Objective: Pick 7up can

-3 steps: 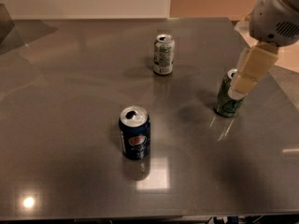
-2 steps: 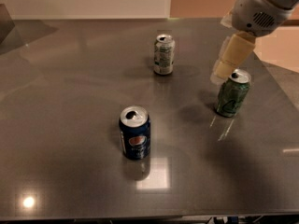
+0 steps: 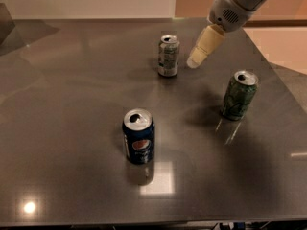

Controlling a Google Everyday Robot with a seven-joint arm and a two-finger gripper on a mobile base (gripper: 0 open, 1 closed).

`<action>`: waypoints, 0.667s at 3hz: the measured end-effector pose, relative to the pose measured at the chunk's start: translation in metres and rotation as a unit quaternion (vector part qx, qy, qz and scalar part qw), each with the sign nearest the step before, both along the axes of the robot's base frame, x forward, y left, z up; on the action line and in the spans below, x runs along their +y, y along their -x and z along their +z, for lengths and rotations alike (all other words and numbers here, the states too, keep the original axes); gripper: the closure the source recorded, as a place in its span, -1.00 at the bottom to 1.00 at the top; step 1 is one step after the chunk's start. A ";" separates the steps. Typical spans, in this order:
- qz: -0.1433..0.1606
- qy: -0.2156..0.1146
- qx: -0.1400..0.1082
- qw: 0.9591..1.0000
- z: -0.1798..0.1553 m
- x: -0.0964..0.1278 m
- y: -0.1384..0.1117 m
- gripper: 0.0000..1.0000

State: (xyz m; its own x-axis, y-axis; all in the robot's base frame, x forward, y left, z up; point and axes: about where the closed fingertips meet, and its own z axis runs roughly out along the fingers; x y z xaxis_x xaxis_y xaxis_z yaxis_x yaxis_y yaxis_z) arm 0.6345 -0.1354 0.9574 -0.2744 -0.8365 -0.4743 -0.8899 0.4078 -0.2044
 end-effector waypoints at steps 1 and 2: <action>-0.036 -0.028 0.005 0.999 -0.019 0.010 -0.036 -1.00; -0.054 -0.051 0.014 0.997 -0.033 0.026 -0.061 -1.00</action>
Offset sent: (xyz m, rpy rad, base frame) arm 0.0920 0.0407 -0.0441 0.1622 0.0397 -0.1567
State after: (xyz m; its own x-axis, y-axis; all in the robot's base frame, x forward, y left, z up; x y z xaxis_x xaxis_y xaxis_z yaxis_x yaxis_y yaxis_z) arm 0.6955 -0.1096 0.9245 -0.3735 -0.7491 -0.5471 -0.8447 0.5184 -0.1333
